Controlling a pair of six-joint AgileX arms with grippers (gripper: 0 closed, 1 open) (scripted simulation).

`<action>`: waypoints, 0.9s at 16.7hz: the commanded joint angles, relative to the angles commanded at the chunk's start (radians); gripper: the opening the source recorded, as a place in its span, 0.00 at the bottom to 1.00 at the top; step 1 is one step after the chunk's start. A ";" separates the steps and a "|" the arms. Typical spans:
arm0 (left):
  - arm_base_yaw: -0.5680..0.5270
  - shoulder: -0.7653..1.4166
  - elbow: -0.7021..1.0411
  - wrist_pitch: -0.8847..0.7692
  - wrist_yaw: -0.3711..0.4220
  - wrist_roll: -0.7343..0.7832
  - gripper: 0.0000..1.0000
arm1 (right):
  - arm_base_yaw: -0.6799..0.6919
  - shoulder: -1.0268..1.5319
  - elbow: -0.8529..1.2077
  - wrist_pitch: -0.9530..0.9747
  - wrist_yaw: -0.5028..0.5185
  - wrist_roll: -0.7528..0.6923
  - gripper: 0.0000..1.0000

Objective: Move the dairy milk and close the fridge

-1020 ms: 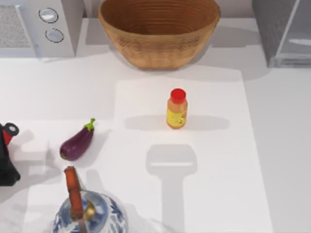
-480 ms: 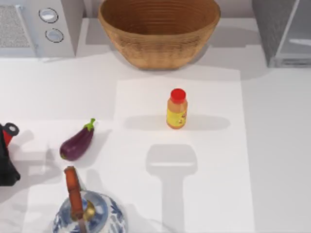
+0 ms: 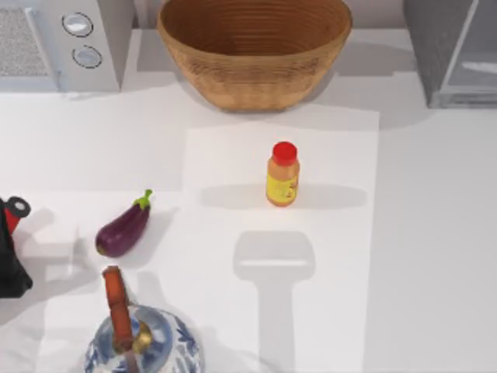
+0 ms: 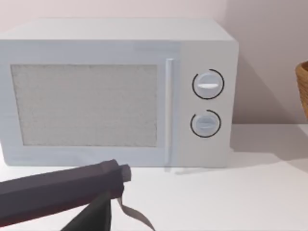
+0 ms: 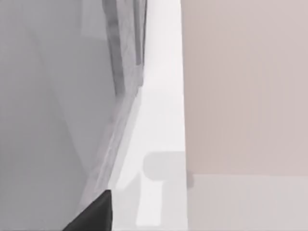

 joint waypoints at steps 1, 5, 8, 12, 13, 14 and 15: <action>0.000 0.000 0.000 0.000 0.000 0.000 1.00 | 0.000 0.000 0.000 0.000 0.000 0.000 1.00; 0.000 0.000 0.000 0.000 0.000 0.000 1.00 | 0.024 -0.013 -0.022 0.022 0.024 0.021 1.00; 0.000 0.000 0.000 0.000 0.000 0.000 1.00 | 0.144 -0.041 -0.069 0.077 0.125 0.118 1.00; 0.000 0.000 0.000 0.000 0.000 0.000 1.00 | 0.393 -0.094 -0.133 0.157 0.318 0.275 1.00; 0.000 0.000 0.000 0.000 0.000 0.000 1.00 | 0.468 -0.105 -0.145 0.175 0.382 0.320 1.00; 0.000 0.000 0.000 0.000 0.000 0.000 1.00 | 0.547 -0.115 -0.159 0.193 0.447 0.366 1.00; 0.000 0.000 0.000 0.000 0.000 0.000 1.00 | 0.622 -0.125 -0.175 0.213 0.510 0.414 1.00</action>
